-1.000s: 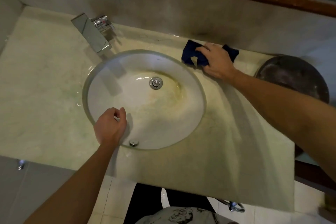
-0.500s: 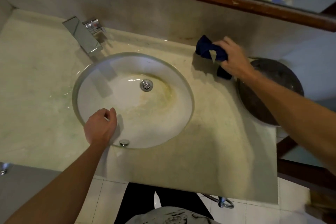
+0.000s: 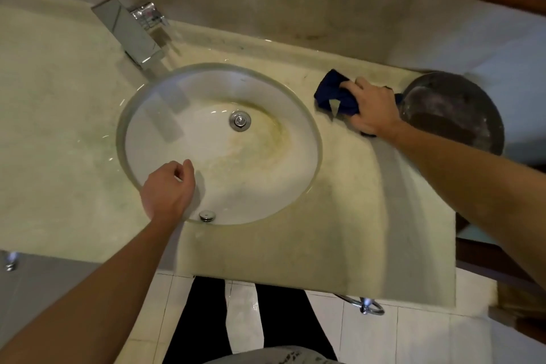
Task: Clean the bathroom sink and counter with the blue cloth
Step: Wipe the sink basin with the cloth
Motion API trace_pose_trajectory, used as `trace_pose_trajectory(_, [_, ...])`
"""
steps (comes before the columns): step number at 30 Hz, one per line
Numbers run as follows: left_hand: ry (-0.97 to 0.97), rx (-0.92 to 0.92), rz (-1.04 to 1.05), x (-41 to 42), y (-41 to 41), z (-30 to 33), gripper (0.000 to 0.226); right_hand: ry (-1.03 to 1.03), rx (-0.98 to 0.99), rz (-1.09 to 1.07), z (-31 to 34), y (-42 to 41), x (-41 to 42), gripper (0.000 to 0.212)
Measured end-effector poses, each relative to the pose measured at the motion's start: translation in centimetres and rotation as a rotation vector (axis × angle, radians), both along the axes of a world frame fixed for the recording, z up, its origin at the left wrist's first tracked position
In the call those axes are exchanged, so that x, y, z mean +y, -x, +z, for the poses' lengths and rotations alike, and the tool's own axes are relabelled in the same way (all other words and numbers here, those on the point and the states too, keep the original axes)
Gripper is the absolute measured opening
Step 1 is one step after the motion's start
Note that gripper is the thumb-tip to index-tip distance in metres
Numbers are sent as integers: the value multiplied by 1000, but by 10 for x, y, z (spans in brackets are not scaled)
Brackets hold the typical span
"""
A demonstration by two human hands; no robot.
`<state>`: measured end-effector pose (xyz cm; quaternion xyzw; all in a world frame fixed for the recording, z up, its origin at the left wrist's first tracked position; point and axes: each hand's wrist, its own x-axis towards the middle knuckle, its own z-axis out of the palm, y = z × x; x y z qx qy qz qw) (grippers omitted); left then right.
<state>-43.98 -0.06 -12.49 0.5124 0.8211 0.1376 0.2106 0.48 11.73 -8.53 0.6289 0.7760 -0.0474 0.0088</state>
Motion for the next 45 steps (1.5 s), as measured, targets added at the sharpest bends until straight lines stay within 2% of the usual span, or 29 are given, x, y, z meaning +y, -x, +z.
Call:
trace_pose_trajectory(3, [0, -41, -18, -2, 2, 1, 47, 18, 31, -55, -3, 16, -52, 64])
trace_pose_trajectory(6, [-16, -75, -37, -3, 3, 2, 50, -18, 116, -251, -14, 53, -123, 58])
trace_pose_trajectory(9, [-40, -101, -33, -1, 6, 3, 51, -42, 172, -471, -15, 119, -182, 55])
trace_pose_trajectory(13, [-46, -157, -18, -1, 11, 2, 50, 41, 276, -753, -7, 238, -212, 49])
trace_pose_trajectory(16, [-78, -239, -9, -2, 16, 0, 41, 93, 524, -787, -4, 328, -201, 33])
trace_pose_trajectory(19, [-159, -290, -31, -3, 19, 3, 37, 132, 995, -869, 3, 374, -169, 11])
trace_pose_trajectory(21, [-197, -282, -49, -5, 20, 5, 38, 129, 1276, -978, 15, 368, -153, 7])
trace_pose_trajectory(23, [-176, -256, -82, -6, 20, 6, 39, 130, 1456, -1072, 28, 341, -146, 6])
trace_pose_trajectory(27, [-133, -213, -134, -7, 19, 5, 40, 133, 1740, -1240, 45, 271, -158, 25])
trace_pose_trajectory(29, [-122, -198, -153, -8, 18, 5, 40, 115, 1790, -1329, 44, 239, -173, 42])
trace_pose_trajectory(33, [-91, -151, -170, -8, 14, 5, 42, 9, 1906, -1535, 49, 193, -182, 52])
trace_pose_trajectory(36, [-82, -124, -178, -8, 12, 3, 43, -75, 2125, -1487, 71, 165, -153, 46])
trace_pose_trajectory(40, [-71, -85, -163, -8, 10, -2, 43, -226, 2342, -1270, 101, 123, -84, 45])
trace_pose_trajectory(42, [-51, -53, -154, -7, 11, -5, 44, -232, 2312, -1142, 104, 114, -62, 47])
trace_pose_trajectory(43, [-46, -38, -156, -6, 11, -7, 45, -183, 2196, -1092, 98, 111, -59, 48])
trace_pose_trajectory(45, [-34, -17, -165, -5, 12, -10, 45, -21, 1818, -1032, 79, 109, -71, 49])
